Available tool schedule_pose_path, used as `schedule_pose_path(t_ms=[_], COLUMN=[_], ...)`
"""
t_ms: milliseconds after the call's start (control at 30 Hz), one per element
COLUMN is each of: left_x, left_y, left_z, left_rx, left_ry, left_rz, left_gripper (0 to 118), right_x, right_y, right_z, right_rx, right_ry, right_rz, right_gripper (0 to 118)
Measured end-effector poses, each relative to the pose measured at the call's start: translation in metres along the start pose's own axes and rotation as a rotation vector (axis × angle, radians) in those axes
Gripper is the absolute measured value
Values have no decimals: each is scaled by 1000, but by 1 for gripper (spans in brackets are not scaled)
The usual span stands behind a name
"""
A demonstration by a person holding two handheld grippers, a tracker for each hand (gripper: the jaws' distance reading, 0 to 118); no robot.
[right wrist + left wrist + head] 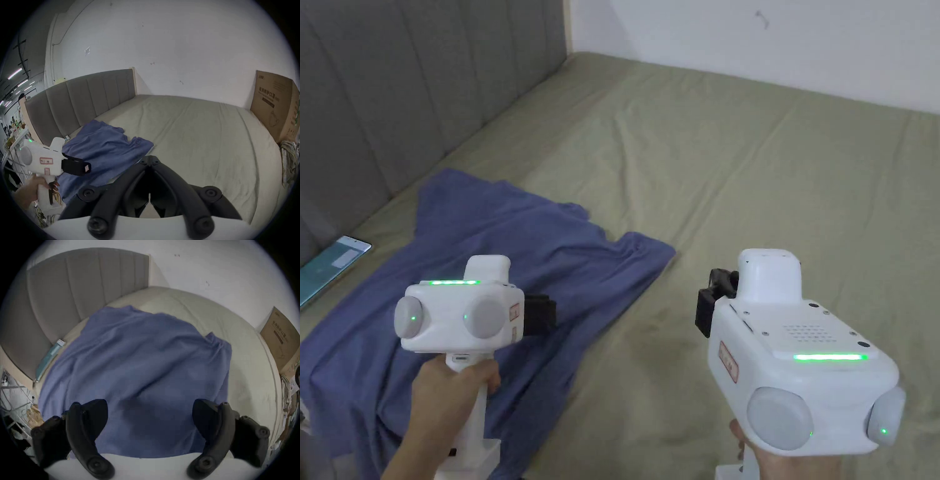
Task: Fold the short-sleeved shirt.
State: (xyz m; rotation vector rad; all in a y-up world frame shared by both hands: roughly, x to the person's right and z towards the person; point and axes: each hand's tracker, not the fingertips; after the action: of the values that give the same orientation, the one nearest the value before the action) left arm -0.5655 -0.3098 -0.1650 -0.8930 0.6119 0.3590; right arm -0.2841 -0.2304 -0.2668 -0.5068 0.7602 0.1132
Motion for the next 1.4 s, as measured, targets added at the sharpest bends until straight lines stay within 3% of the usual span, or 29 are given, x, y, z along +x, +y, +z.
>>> schedule_pose_path(t_ms=[167,233,333,367,400,500,767,933,1033,1167,1400], left_x=[8,8,3,1,-4,-10,-16,20,51,125,271], left_y=[-6,0,6,7,11,10,33,65,82,99,91], left_z=[-26,-18,-7,-4,-5,-9,33,83,115,161,226], left_rx=[-88,-102,-82,-77,-82,-112,-45,65,134,232,292], left_ry=[-4,-8,15,13,8,-29,-152,-145,-281,-373,-749], left_rz=[-10,-2,25,35,44,133,188,61,54,-92,-272], left_gripper=[108,101,53,24,2,2,2,2,2,2,2], right_x=[4,5,6,5,5,4,22,48,68,104,176], right_y=[-6,-8,-10,-10,-11,-11,3,14,19,25,20], right_z=[-16,-20,-24,-23,-23,-17,10,40,65,103,181], right_rx=[-42,-52,-68,-71,-74,-75,-25,28,78,140,223], right_ry=[-7,-5,2,4,6,12,-18,-62,-109,-184,-398], right_rz=[-2,-11,-35,-41,-44,-44,-53,-105,-112,-167,-212], right_gripper=[1,1,1,1,1,1,1,1,1,1,1])
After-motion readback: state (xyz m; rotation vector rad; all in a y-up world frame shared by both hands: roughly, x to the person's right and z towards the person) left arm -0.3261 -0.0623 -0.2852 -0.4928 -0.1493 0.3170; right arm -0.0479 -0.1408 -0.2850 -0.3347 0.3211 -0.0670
